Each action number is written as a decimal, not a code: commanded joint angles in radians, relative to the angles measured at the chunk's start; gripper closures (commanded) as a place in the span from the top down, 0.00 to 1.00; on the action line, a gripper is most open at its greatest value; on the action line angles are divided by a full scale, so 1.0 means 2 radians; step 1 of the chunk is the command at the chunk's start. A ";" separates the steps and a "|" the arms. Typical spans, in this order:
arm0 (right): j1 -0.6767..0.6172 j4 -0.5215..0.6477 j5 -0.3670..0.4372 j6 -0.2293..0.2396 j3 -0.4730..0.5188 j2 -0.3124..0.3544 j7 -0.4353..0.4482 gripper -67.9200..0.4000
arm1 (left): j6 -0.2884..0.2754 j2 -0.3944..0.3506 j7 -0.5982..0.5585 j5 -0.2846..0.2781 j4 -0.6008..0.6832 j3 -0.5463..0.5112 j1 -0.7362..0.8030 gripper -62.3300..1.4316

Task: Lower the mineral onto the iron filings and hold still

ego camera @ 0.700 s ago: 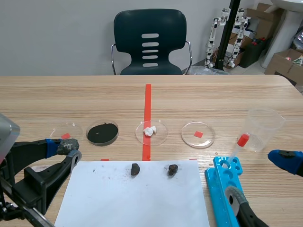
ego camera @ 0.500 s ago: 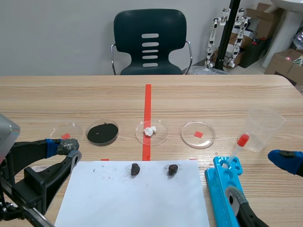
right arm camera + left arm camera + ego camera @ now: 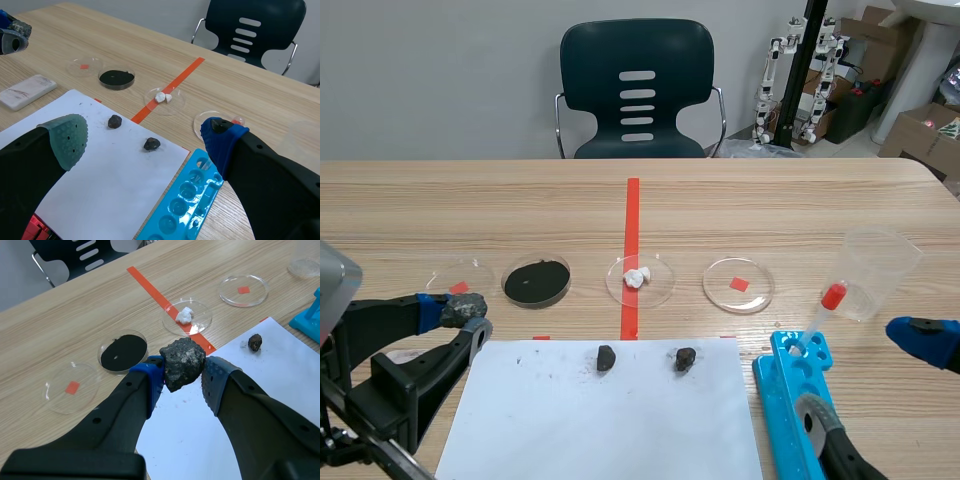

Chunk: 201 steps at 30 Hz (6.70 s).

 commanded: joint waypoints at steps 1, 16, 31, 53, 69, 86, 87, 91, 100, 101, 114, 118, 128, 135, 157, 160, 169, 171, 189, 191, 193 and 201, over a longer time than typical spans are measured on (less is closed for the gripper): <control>0.005 0.003 0.004 -0.002 0.003 0.000 0.008 0.70 | 0.001 0.002 -0.005 -0.003 0.005 0.000 -0.002 0.11; 0.004 0.003 0.004 -0.002 0.003 0.000 0.007 0.70 | 0.003 0.009 0.008 -0.003 0.005 0.000 -0.006 0.11; 0.005 0.003 0.004 -0.002 0.003 0.000 0.008 0.70 | 0.035 0.073 0.389 -0.144 -0.125 0.020 -0.257 0.11; 0.005 0.003 0.004 -0.002 0.003 0.000 0.008 0.70 | 0.099 0.155 0.519 -0.134 -0.496 0.119 -0.640 0.11; 0.005 0.003 0.004 -0.002 0.003 0.000 0.008 0.70 | 0.100 0.182 0.538 -0.113 -0.619 0.119 -0.702 0.11; 0.005 0.003 0.004 -0.002 0.003 0.000 0.008 0.70 | 0.100 0.193 0.529 -0.114 -0.639 0.119 -0.702 0.11; 0.005 0.003 0.004 -0.002 0.003 0.000 0.008 0.70 | 0.100 0.194 0.527 -0.114 -0.643 0.119 -0.702 0.11; 0.005 0.003 0.004 -0.002 0.003 0.000 0.008 0.70 | 0.100 0.198 0.520 -0.113 -0.657 0.119 -0.703 0.11; 0.005 0.003 0.004 -0.002 0.003 0.000 0.008 0.70 | 0.100 0.200 0.517 -0.113 -0.658 0.119 -0.702 0.11; 0.005 0.003 0.004 -0.002 0.003 0.000 0.008 0.70 | 0.100 0.200 0.517 -0.113 -0.658 0.119 -0.702 0.11; 0.005 0.003 0.004 -0.002 0.003 0.000 0.008 0.70 | 0.101 0.200 0.521 -0.112 -0.658 0.119 -0.702 0.11; 0.005 0.003 0.004 -0.002 0.003 0.000 0.008 0.70 | 0.101 0.200 0.521 -0.111 -0.658 0.119 -0.702 0.11; 0.005 0.003 0.004 -0.002 0.003 0.000 0.008 0.70 | 0.101 0.200 0.521 -0.108 -0.658 0.119 -0.702 0.11; 0.005 0.003 0.004 -0.002 0.003 0.000 0.008 0.70 | 0.105 0.200 0.521 -0.108 -0.658 0.119 -0.702 0.11; 0.005 0.003 0.004 -0.002 0.003 0.000 0.008 0.70 | 0.109 0.165 0.506 -0.093 -0.514 0.109 -0.651 0.11; 0.005 0.003 0.004 -0.002 0.003 0.000 0.008 0.70 | 0.122 0.146 0.479 -0.093 -0.434 0.109 -0.606 0.11; 0.005 0.003 0.004 -0.002 0.003 0.000 0.008 0.70 | 0.140 0.063 0.354 -0.095 -0.157 0.109 -0.414 0.11; 0.005 0.003 0.004 -0.002 0.003 0.000 0.008 0.70 | 0.136 0.044 0.317 -0.095 -0.107 0.108 -0.368 0.11; 0.005 0.003 0.004 -0.002 0.003 0.000 0.008 0.70 | 0.041 0.025 0.094 0.017 0.032 0.043 -0.071 0.11; 0.005 0.003 0.004 -0.002 0.003 0.000 0.008 0.70 | 0.036 0.025 0.074 0.031 0.032 0.043 -0.057 0.11; 0.005 0.003 0.004 -0.002 0.003 0.000 0.008 0.70 | 0.036 0.025 0.061 0.044 0.032 0.043 -0.046 0.11; 0.005 0.003 0.004 -0.002 0.003 0.000 0.008 0.70 | 0.036 0.025 0.058 0.050 0.031 0.043 -0.037 0.11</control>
